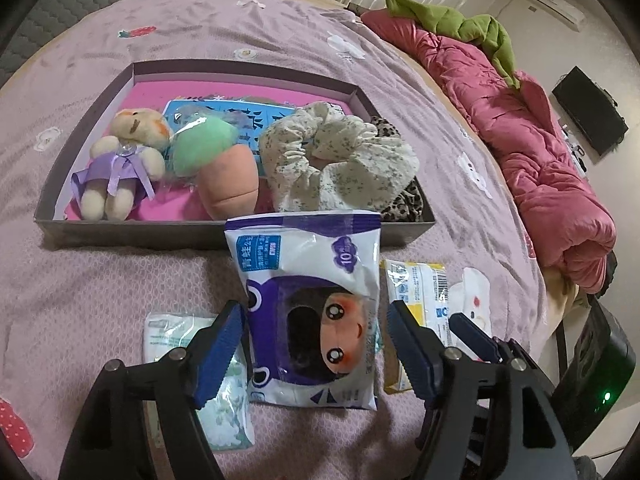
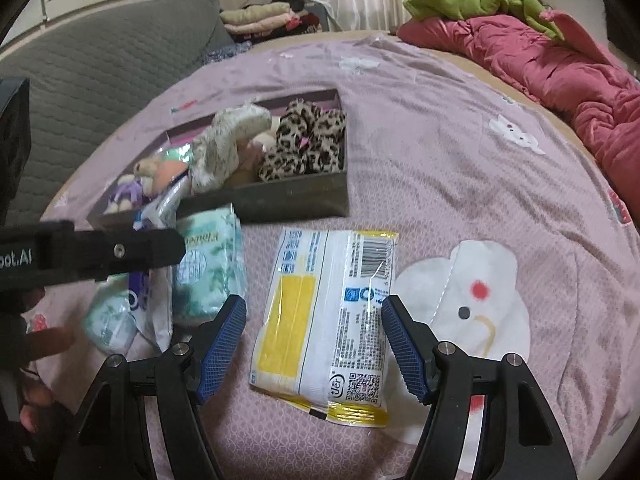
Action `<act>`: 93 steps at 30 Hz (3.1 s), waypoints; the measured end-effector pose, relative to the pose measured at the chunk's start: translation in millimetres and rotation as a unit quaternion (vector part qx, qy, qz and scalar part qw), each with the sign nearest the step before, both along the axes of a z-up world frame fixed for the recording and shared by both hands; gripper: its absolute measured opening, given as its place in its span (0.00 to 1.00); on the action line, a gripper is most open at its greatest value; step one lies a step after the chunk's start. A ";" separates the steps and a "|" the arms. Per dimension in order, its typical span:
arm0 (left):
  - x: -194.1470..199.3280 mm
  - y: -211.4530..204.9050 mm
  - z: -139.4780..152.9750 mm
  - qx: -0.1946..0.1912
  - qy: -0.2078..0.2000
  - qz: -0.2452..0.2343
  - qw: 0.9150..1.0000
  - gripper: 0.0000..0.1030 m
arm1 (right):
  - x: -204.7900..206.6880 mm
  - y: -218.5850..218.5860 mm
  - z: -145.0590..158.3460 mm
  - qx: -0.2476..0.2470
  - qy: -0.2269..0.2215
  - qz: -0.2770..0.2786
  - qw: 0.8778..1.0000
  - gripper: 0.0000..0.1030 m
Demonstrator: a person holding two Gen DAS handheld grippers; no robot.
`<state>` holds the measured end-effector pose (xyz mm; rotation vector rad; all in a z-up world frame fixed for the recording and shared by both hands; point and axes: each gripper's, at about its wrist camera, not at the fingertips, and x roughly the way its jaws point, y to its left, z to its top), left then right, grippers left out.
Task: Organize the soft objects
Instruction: 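Move the left tool to the purple wet-wipes pack while right approaches the yellow-white packet, then grasp the purple wet-wipes pack with left tool while right grasps the yellow-white packet, then lift and carry the purple pack and yellow-white packet over the box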
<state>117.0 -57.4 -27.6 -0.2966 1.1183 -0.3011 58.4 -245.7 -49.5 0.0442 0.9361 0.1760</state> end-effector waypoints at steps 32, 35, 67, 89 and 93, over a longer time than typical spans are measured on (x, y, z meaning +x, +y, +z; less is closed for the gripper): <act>25.8 6.0 -24.2 -0.003 0.016 0.027 1.000 0.63 | 29.4 5.3 -28.6 -0.047 -0.005 -0.017 0.999 0.62; 24.2 8.6 -21.4 -0.011 0.014 0.025 1.000 0.60 | 29.7 1.7 -26.1 -0.039 -0.007 -0.020 0.999 0.58; -8.7 56.9 57.2 -0.012 -0.103 0.052 0.993 0.52 | 2.4 13.7 42.9 -0.001 -0.164 0.009 0.986 0.56; 11.8 89.0 65.0 0.031 -0.152 0.090 0.984 0.52 | 46.7 36.8 74.6 0.010 -0.237 -0.006 0.971 0.56; 17.8 88.5 63.8 0.036 -0.151 0.090 0.984 0.52 | 59.1 42.9 76.8 0.014 -0.242 -0.007 0.970 0.56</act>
